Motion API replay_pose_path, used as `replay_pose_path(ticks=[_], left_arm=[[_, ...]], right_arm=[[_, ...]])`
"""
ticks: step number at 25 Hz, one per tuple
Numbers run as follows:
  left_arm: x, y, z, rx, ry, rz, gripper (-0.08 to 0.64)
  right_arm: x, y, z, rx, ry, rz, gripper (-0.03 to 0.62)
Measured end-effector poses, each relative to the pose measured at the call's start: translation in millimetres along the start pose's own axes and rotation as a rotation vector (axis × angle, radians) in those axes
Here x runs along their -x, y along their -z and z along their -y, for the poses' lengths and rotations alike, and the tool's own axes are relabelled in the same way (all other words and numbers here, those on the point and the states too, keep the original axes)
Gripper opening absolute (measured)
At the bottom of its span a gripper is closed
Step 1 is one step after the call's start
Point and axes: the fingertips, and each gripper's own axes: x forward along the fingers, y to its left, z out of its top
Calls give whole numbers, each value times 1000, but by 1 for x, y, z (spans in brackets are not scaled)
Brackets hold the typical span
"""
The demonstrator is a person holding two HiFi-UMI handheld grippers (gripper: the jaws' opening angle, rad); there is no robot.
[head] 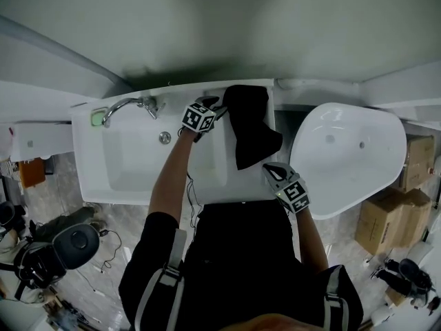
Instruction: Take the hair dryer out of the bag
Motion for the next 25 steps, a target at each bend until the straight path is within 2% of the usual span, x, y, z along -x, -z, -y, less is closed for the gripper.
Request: replay_pose_path(ticks=[4, 9, 14, 17, 18, 20, 25], left_arm=[[-15, 5, -4, -23, 33, -52, 204], [-25, -8, -6, -51, 69, -61, 206], [-34, -11, -4, -103, 54, -94, 204], [-38, -12, 1, -102, 83, -88, 201], [-39, -13, 3, -94, 97, -82, 186], [-39, -13, 5, -92, 124, -73, 51], [-28, -31, 21, -73, 177, 4, 24]], right_arm=[[4, 10, 4, -37, -16, -18, 60], [6, 19, 16, -89, -12, -15, 58], [6, 18, 22, -95, -14, -16, 60], [5, 16, 22, -93, -15, -14, 60], [4, 16, 21, -91, -17, -17, 58], [1, 16, 20, -87, -19, -20, 58], [3, 18, 24, -101, -13, -10, 60]])
